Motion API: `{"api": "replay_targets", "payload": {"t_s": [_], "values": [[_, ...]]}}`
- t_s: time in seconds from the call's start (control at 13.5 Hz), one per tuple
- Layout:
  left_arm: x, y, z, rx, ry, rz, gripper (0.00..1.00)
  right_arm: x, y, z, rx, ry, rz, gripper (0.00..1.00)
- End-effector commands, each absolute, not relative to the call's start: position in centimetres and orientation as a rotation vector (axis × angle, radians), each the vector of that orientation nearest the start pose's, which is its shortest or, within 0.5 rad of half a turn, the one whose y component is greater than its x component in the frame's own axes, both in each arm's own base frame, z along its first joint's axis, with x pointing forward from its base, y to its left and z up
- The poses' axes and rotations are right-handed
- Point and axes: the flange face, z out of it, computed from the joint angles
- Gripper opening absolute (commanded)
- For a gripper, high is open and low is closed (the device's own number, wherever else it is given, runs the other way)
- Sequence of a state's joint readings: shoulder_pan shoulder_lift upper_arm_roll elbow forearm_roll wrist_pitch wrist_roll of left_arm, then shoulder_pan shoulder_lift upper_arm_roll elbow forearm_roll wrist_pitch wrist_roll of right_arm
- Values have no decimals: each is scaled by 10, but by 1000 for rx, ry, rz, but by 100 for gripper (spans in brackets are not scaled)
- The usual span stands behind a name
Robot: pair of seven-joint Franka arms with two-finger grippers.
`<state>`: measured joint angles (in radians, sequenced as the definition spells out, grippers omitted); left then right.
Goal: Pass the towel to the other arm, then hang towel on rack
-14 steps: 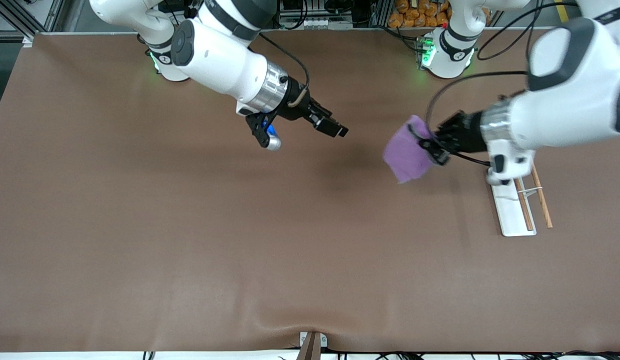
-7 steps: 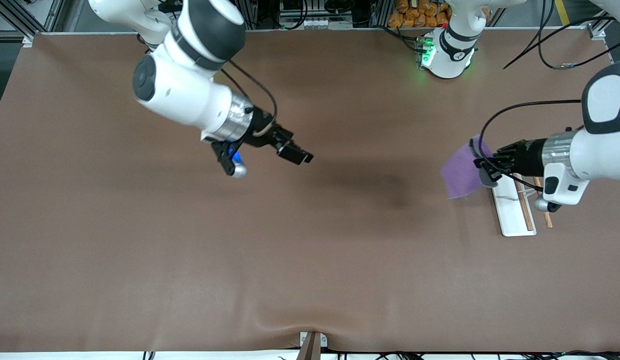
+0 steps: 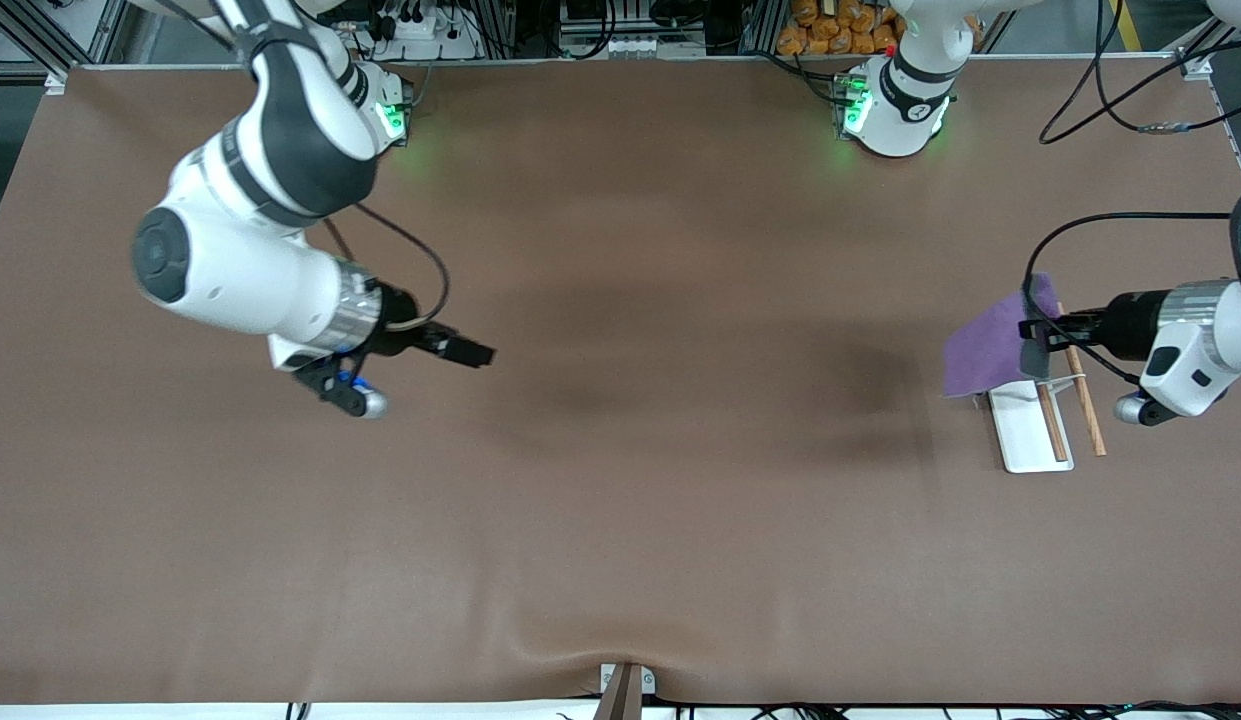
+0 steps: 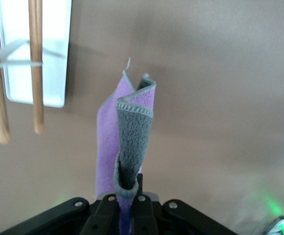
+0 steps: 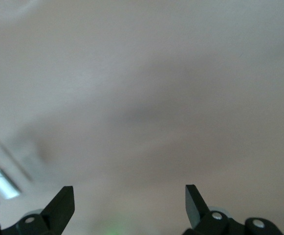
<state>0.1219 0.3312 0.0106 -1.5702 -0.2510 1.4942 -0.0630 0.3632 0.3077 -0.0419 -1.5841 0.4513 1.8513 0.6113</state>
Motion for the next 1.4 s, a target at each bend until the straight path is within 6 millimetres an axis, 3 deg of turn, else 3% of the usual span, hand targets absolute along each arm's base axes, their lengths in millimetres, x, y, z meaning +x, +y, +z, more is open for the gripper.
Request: {"api": "replay_targets", "payload": {"t_s": [0.0, 0.07, 0.22, 0.67, 0.89, 1.04, 1.18, 1.33], "values": [[609, 76, 405, -3353, -198, 663, 0, 617, 186, 461, -2835, 316, 253, 100], [608, 84, 395, -3364, -161, 666, 0, 620, 168, 462, -2895, 193, 222, 100], [606, 107, 383, -3379, -162, 668, 0, 627, 124, 463, -2949, 104, 198, 100], [603, 142, 371, -3384, -175, 657, 0, 631, -5, 478, -3088, -388, 173, 100], [605, 150, 368, -3381, -195, 630, 0, 613, -63, 498, -3077, -389, 226, 100], [608, 153, 370, -3380, -173, 597, 0, 589, -76, 523, -3059, -367, 279, 100], [611, 156, 368, -3362, -148, 557, 0, 554, -71, 551, -3066, -281, 301, 100], [609, 175, 359, -3366, -186, 547, 0, 519, -64, 571, -3085, -235, 238, 100]]}}
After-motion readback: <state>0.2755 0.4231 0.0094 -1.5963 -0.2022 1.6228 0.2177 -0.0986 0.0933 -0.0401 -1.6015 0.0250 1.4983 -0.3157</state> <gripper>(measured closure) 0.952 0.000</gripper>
